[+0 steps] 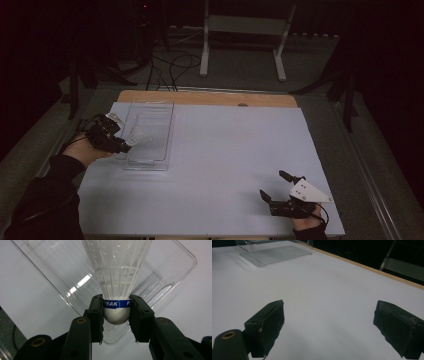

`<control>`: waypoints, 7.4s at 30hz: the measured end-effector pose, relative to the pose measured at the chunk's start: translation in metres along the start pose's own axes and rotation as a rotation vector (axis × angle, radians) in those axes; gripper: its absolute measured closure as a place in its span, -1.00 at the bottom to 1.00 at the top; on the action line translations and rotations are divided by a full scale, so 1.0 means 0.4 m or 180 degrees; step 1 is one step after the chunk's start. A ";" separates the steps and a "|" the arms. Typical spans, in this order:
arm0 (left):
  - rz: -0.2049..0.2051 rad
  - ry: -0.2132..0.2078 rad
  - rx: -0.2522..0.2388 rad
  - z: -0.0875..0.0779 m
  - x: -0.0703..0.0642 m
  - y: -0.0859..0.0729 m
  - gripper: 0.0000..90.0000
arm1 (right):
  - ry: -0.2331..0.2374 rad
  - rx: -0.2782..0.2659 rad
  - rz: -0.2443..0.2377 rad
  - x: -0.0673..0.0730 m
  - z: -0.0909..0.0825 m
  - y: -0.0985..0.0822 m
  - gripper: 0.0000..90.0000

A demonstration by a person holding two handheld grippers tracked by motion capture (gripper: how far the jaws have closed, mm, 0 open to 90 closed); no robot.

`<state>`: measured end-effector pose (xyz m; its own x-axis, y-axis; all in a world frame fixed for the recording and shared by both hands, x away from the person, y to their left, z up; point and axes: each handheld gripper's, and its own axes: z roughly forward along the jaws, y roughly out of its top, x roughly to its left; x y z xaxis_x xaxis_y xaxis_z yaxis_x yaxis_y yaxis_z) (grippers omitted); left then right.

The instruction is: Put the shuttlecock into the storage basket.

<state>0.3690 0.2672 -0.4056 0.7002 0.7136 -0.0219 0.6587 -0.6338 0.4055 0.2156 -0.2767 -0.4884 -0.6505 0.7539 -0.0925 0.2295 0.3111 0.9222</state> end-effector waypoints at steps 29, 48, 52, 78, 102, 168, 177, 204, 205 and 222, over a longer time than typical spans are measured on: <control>-0.0047 0.0021 0.0203 0.039 0.013 0.002 0.46 | 0.0000 0.0009 0.0018 -0.001 0.000 -0.001 -0.78; -0.0357 0.0159 0.0149 0.023 0.012 0.009 -0.12 | -0.0005 0.0005 0.0017 -0.001 -0.001 0.000 -0.78; -0.0424 0.0197 0.0085 0.018 0.004 0.013 -0.45 | -0.0007 0.0002 0.0021 -0.001 -0.001 0.000 -0.79; -0.0154 -0.0190 -0.0628 0.006 -0.071 0.052 -1.00 | -0.0002 0.0000 0.0014 -0.002 0.000 -0.001 -0.78; 0.0236 -0.0339 -0.0884 0.013 -0.172 0.134 -1.00 | 0.0001 0.0001 0.0006 -0.006 0.000 -0.002 -0.78; 0.1126 -0.1175 -0.1202 0.160 -0.431 0.137 -1.00 | 0.0061 -0.0004 0.0018 -0.004 -0.001 -0.001 -0.78; 0.1131 -0.1125 -0.1086 0.185 -0.427 0.091 -1.00 | 0.0068 0.0020 0.0026 -0.004 0.001 -0.003 -0.78; 0.0939 -0.1082 -0.1026 0.196 -0.382 -0.024 -1.00 | 0.0112 0.0087 -0.0010 -0.002 0.007 -0.005 -0.78; 0.0933 -0.1088 -0.1020 0.196 -0.379 -0.030 -1.00 | 0.0107 0.0089 -0.0008 -0.002 0.008 -0.005 -0.78; 0.0739 -0.1106 -0.1129 0.201 -0.341 -0.106 -1.00 | 0.0115 0.0106 0.0008 -0.002 0.010 -0.006 -0.78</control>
<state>0.2677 0.1728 -0.4932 0.9055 0.3883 -0.1714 0.3847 -0.5805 0.7176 0.2184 -0.2758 -0.4919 -0.6754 0.7336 -0.0760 0.2549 0.3288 0.9094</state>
